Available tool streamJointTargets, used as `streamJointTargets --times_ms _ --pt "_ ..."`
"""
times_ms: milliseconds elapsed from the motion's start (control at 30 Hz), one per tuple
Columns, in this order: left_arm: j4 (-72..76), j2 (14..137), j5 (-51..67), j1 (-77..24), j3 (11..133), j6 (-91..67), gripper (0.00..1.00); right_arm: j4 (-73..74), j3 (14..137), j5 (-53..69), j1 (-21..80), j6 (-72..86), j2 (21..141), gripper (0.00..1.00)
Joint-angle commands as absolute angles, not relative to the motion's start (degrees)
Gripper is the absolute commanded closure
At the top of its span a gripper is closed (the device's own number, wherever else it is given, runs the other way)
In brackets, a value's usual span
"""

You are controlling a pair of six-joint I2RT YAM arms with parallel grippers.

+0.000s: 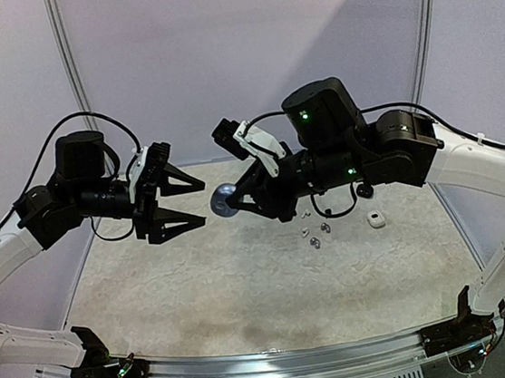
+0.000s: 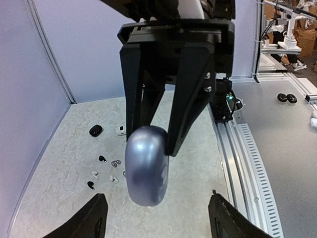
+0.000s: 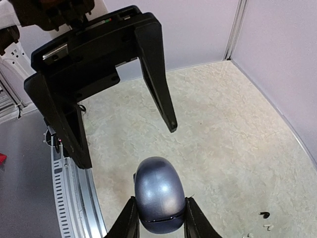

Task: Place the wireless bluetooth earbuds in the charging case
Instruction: Pass from the right arm to the left

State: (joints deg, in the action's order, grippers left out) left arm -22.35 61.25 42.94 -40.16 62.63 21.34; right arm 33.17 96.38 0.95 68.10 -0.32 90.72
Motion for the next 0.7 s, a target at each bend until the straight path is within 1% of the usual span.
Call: streamJointTargets --times_ms 0,67,200,433,500,533,600,633,667 --pt "-23.3 62.7 38.3 -42.1 63.2 22.6 0.31 33.8 99.1 4.7 68.3 5.1 93.0 1.00" --pt "-23.3 63.0 38.1 -42.6 63.4 22.5 0.35 34.5 100.3 6.1 68.3 4.9 93.8 1.00" --pt "-25.6 63.5 39.2 -43.7 63.4 23.6 0.48 34.8 101.6 7.3 68.2 4.4 94.9 1.00" --pt "-27.3 63.1 39.3 -43.9 62.9 22.8 0.84 35.2 101.7 9.9 68.3 2.3 95.0 1.00" --pt "-27.6 63.1 40.7 -43.9 63.1 22.6 0.98 35.2 102.0 10.3 68.3 1.9 95.2 1.00" --pt "-27.6 63.0 41.3 -43.9 63.0 22.1 1.00 35.2 102.1 10.3 68.3 1.8 95.3 1.00" --pt "-27.0 62.8 42.5 -43.9 62.7 20.4 1.00 34.8 101.9 9.5 68.2 1.9 95.4 1.00" --pt "-25.7 62.6 42.9 -43.9 62.4 18.4 1.00 34.2 101.6 8.2 68.2 2.0 95.2 0.86" --pt "-23.8 62.3 42.8 -43.7 61.8 16.1 1.00 33.4 100.8 6.7 68.2 2.6 94.9 0.69"
